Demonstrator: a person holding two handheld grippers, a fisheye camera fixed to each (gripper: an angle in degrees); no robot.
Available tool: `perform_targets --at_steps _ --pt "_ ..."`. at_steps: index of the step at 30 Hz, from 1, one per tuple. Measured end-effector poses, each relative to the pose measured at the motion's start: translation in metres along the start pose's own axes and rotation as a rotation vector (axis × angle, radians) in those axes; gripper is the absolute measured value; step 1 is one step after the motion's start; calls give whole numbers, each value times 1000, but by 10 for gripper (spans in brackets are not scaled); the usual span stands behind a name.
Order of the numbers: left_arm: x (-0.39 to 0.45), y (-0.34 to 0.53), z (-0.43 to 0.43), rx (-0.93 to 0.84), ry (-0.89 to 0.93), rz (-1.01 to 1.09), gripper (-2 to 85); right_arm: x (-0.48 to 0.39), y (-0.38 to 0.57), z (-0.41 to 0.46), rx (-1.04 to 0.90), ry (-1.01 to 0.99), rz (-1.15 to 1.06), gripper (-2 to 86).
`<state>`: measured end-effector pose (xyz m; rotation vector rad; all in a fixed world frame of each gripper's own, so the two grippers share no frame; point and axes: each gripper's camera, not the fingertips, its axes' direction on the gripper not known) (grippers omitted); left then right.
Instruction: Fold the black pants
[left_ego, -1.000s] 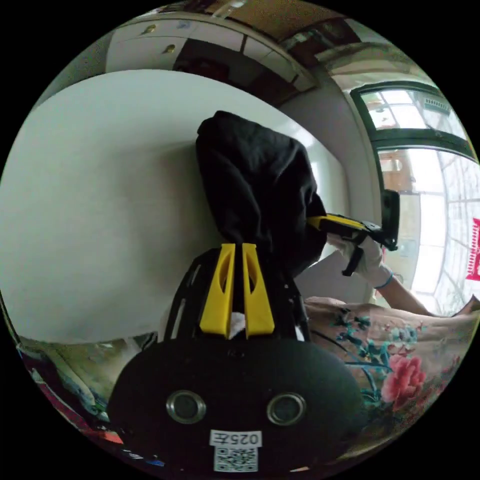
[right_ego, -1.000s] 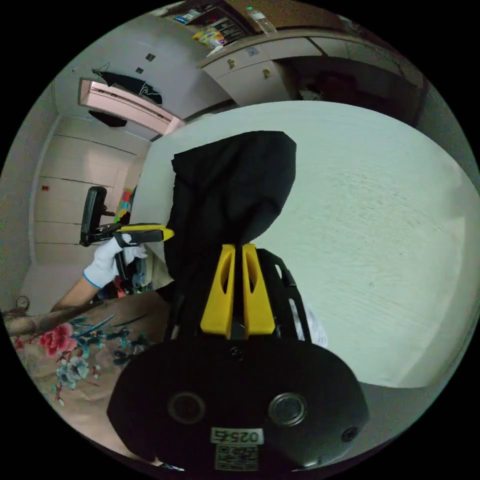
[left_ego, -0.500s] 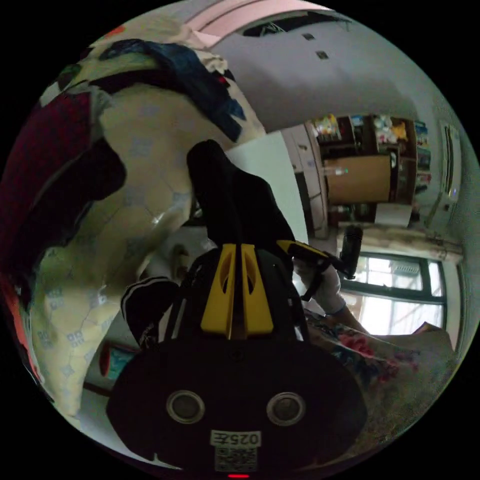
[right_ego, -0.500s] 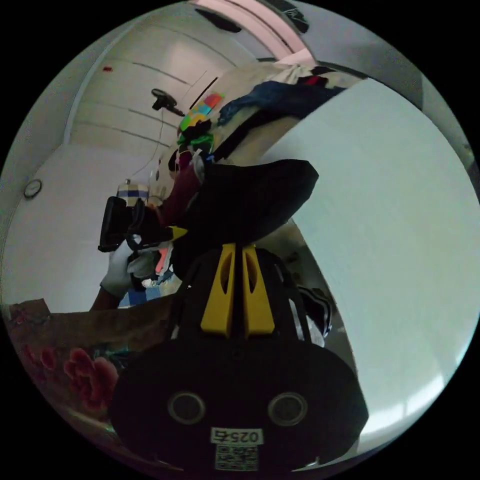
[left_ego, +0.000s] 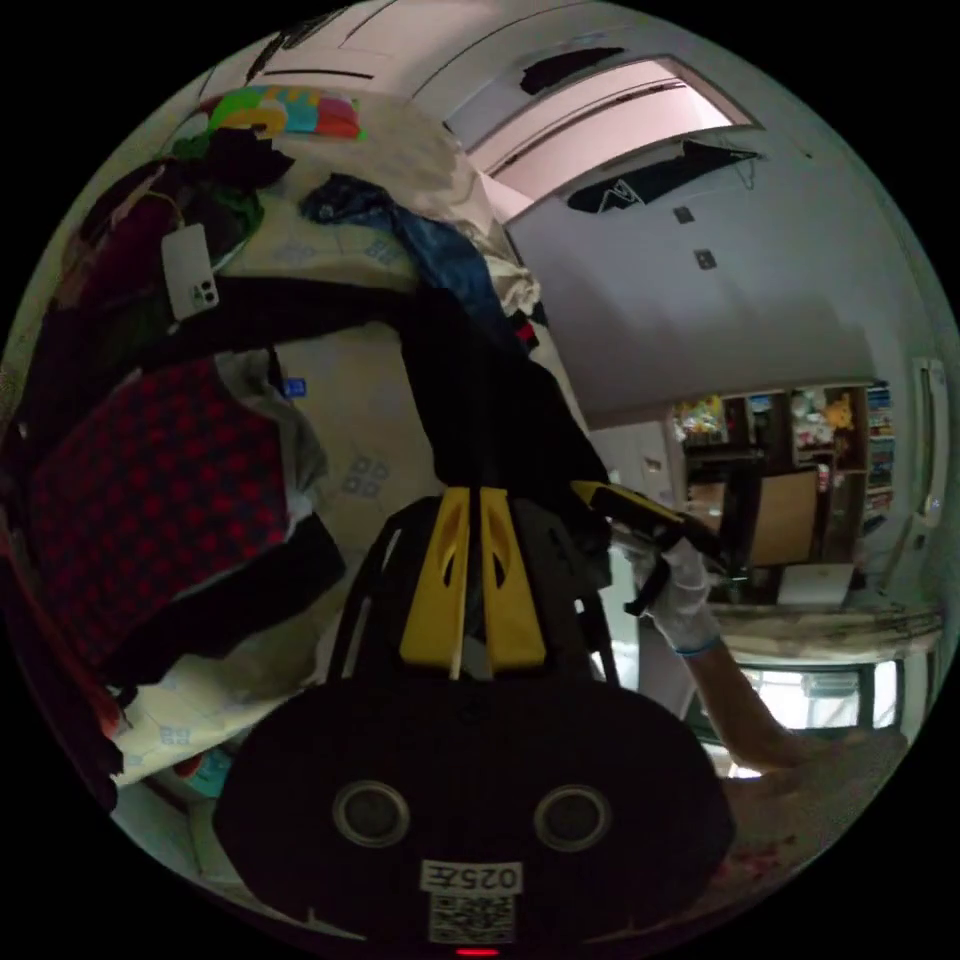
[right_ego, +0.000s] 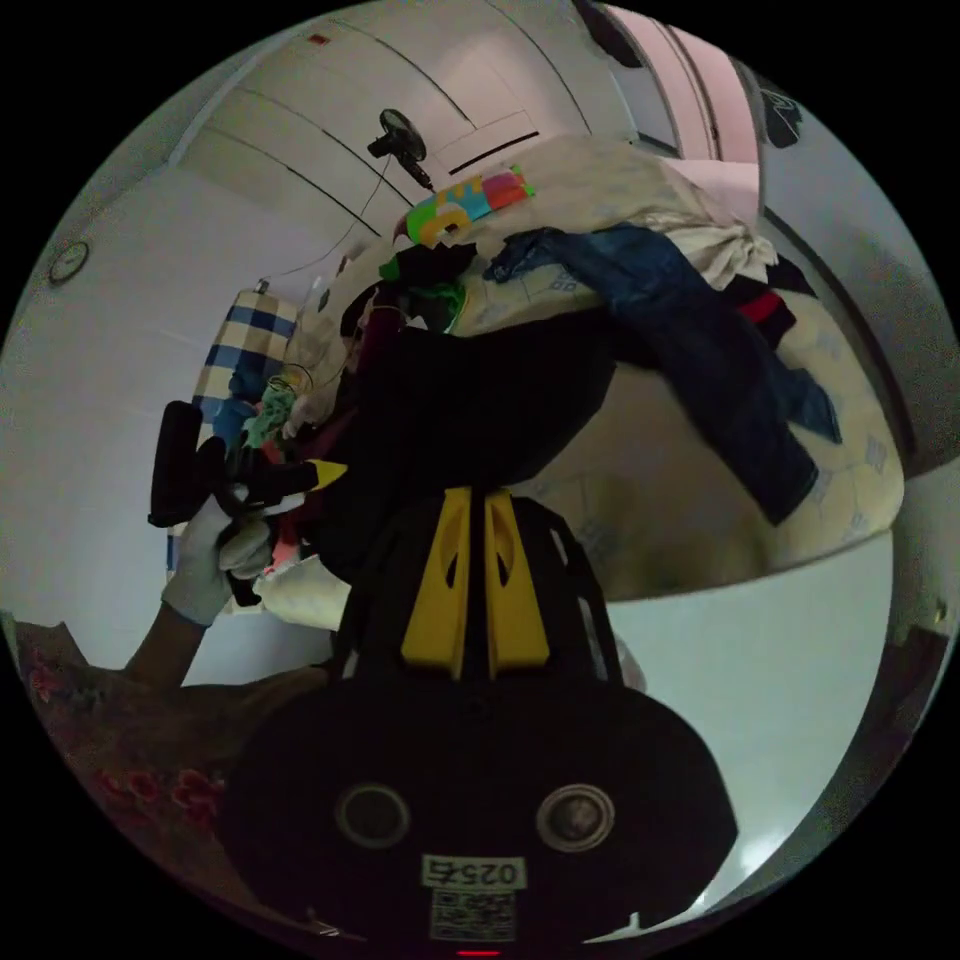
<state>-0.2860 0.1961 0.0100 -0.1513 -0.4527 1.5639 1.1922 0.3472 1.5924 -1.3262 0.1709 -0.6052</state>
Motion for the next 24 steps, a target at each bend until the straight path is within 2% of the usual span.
perform_targets --at_steps 2,6,9,11,13,16,21,24 --pt "21 -29 28 32 -217 -46 -13 30 -43 31 -42 41 -53 -9" --pt "30 -62 89 37 -421 -174 -12 73 -99 107 -126 44 -118 -9" --pt "19 -84 166 -50 -557 -290 -10 109 -124 197 -283 93 -155 -8" --pt "1 -85 223 -141 -763 -400 -10 135 -125 266 -453 182 -210 -7" --pt "-9 -85 256 -252 -864 -399 -11 151 -119 300 -521 247 -296 -5" --pt "2 -96 273 -345 -913 -313 -13 186 -123 309 -481 109 -190 1" --pt "15 -97 261 -286 -915 -452 -9 239 -135 311 -486 -132 52 13" --pt "23 -117 268 -483 -995 -376 2 248 -148 306 -487 -219 40 34"
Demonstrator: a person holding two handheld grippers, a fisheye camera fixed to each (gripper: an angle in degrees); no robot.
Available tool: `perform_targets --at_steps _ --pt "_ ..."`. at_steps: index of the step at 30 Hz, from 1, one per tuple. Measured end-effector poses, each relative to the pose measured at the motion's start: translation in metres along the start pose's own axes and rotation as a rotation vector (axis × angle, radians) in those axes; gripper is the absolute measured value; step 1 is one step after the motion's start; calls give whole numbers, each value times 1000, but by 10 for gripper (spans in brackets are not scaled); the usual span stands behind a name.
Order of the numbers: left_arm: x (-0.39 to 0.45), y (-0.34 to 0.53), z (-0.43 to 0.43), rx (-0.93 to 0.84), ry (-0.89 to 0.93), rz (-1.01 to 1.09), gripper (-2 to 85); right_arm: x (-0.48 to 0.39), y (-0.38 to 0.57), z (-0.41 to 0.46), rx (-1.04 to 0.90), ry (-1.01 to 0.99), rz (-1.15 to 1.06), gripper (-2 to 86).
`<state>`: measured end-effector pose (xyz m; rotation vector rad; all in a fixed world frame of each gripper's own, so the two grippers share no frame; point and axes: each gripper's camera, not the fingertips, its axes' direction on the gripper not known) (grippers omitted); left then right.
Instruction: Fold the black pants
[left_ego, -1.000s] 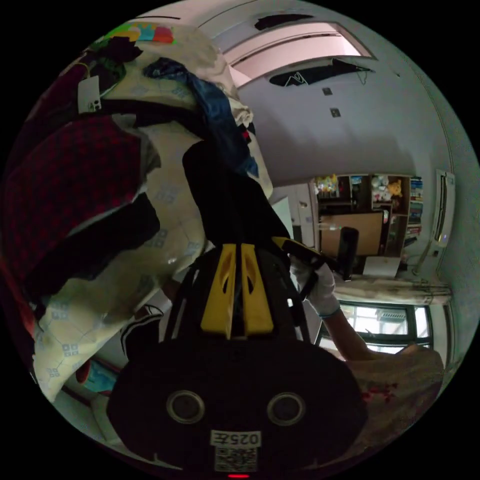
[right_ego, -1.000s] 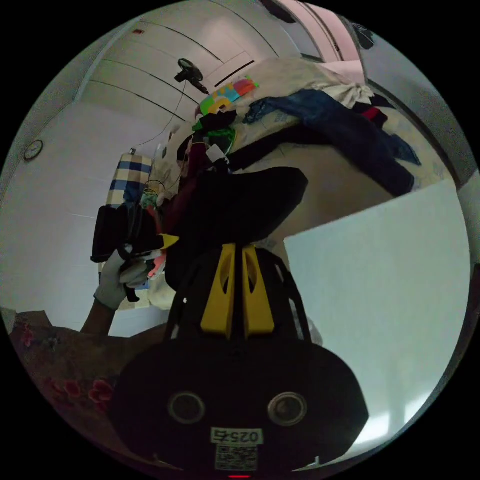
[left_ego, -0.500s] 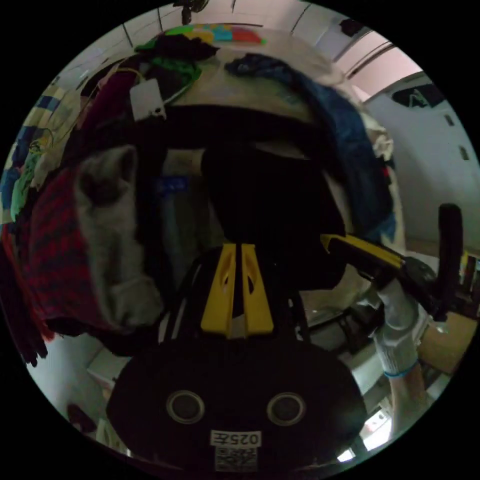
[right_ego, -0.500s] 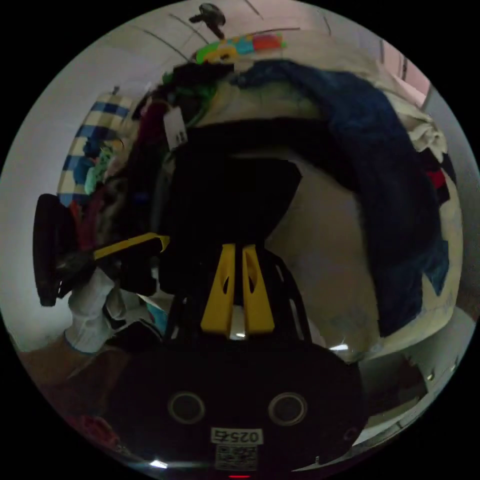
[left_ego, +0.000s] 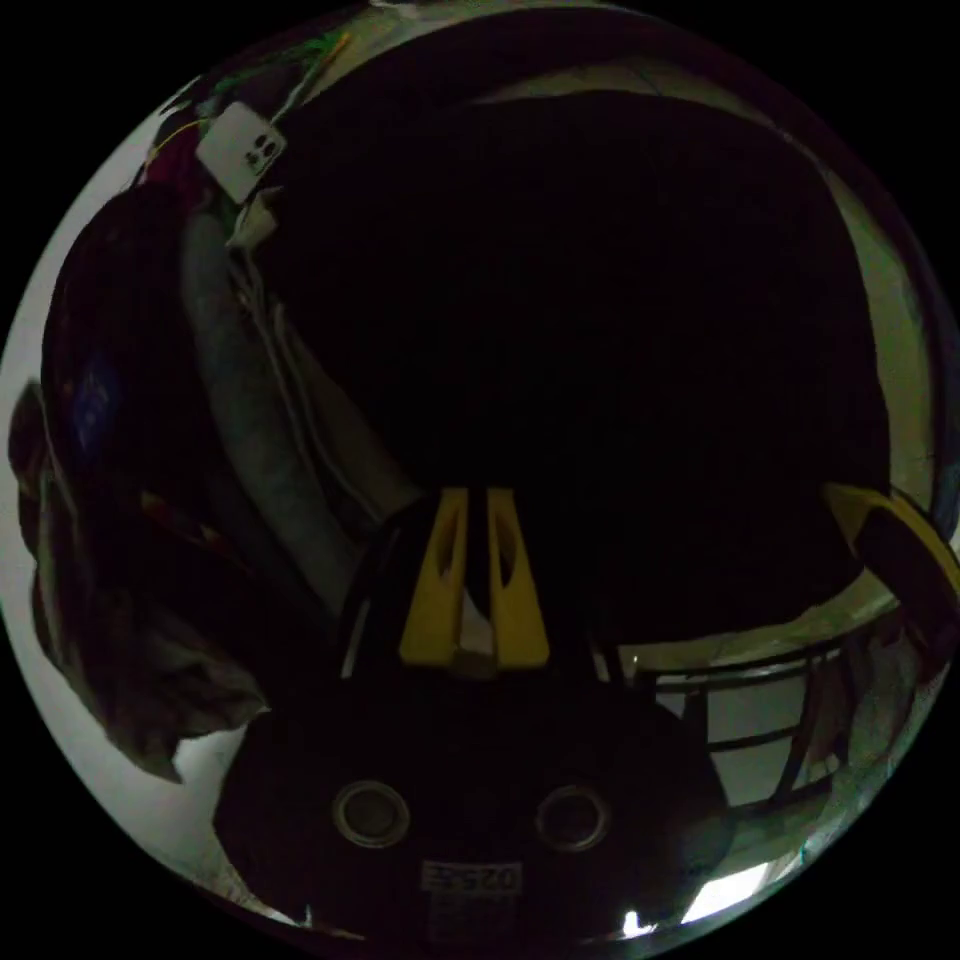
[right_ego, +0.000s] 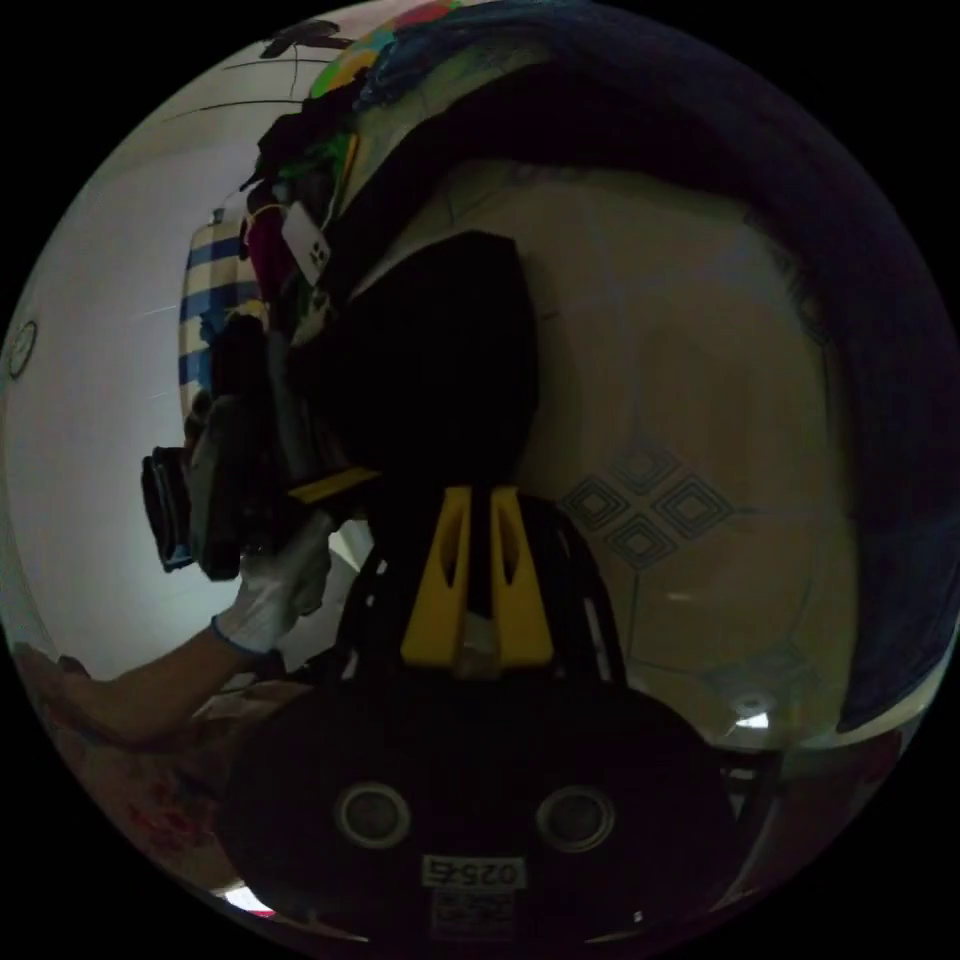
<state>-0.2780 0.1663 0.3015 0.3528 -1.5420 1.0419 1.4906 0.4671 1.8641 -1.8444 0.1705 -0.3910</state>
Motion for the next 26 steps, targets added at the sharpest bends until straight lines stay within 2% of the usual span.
perform_targets --at_steps 3,6,10,12,14,15,17,19,22,24,26 --pt "-23 5 -26 -38 76 -41 21 6 2 -34 100 -37 -6 62" --pt "-59 32 -70 91 163 -114 38 18 13 -83 272 -39 32 110" --pt "-87 59 -132 317 165 -121 65 33 25 -141 446 189 90 146" --pt "-96 56 -151 413 326 -55 77 41 23 -158 503 269 113 154" --pt "-109 28 -165 532 620 38 92 53 9 -176 543 303 126 160" --pt "-111 15 -166 541 684 57 96 57 3 -180 546 301 124 160" --pt "-121 -49 -166 516 879 109 107 69 -28 -191 509 277 112 158" --pt "-128 -96 -168 493 946 111 111 70 -52 -200 496 271 85 158" --pt "-133 -164 -166 402 986 129 118 64 -90 -206 449 313 50 165" --pt "-133 -196 -157 314 945 142 118 61 -111 -197 378 341 49 159" --pt "-134 -223 -130 171 915 121 68 55 -132 -172 242 354 46 112"
